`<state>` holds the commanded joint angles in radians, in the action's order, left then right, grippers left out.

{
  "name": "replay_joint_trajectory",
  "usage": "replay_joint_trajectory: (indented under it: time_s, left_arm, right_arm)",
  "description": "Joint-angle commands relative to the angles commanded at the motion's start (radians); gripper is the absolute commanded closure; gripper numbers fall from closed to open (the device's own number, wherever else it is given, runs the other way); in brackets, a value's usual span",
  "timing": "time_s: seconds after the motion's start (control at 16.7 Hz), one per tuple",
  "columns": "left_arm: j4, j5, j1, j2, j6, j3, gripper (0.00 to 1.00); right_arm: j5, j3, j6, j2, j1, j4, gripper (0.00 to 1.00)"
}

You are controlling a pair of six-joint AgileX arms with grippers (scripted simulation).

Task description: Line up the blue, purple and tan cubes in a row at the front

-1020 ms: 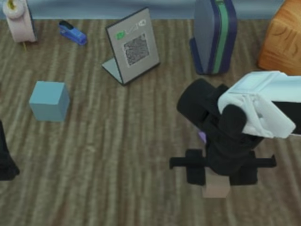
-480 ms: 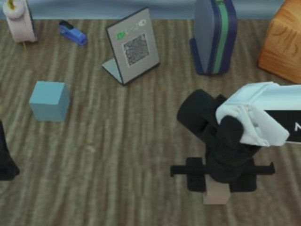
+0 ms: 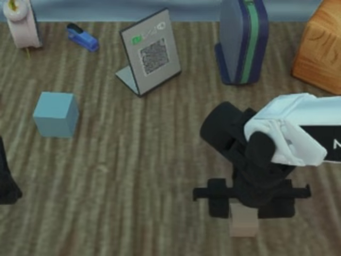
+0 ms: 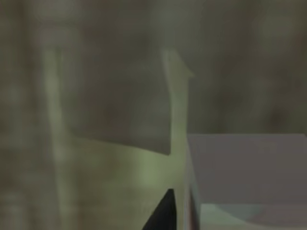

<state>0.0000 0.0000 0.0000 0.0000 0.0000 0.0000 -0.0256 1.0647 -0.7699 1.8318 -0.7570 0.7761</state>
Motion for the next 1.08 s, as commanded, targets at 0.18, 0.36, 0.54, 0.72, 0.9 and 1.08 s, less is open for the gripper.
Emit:
replay_joint_trajectory:
  time_s: [0.18, 0.36, 0.54, 0.72, 0.9, 1.08]
  left_arm:
    - [0.000, 0.000, 0.000, 0.000, 0.000, 0.000, 0.00]
    - [0.000, 0.000, 0.000, 0.000, 0.000, 0.000, 0.00]
    - [0.000, 0.000, 0.000, 0.000, 0.000, 0.000, 0.00]
    - [0.000, 0.000, 0.000, 0.000, 0.000, 0.000, 0.00]
    - [0.000, 0.000, 0.000, 0.000, 0.000, 0.000, 0.00]
    - [0.000, 0.000, 0.000, 0.000, 0.000, 0.000, 0.00]
  right_arm:
    - [0.000, 0.000, 0.000, 0.000, 0.000, 0.000, 0.00]
    - [0.000, 0.000, 0.000, 0.000, 0.000, 0.000, 0.00]
    - [0.000, 0.000, 0.000, 0.000, 0.000, 0.000, 0.00]
    - [0.000, 0.003, 0.000, -0.002, 0.000, 0.003, 0.00]
    - [0.000, 0.052, -0.002, -0.028, -0.005, 0.077, 0.00]
    - [0.001, 0.123, -0.004, -0.075, -0.010, 0.211, 0.00]
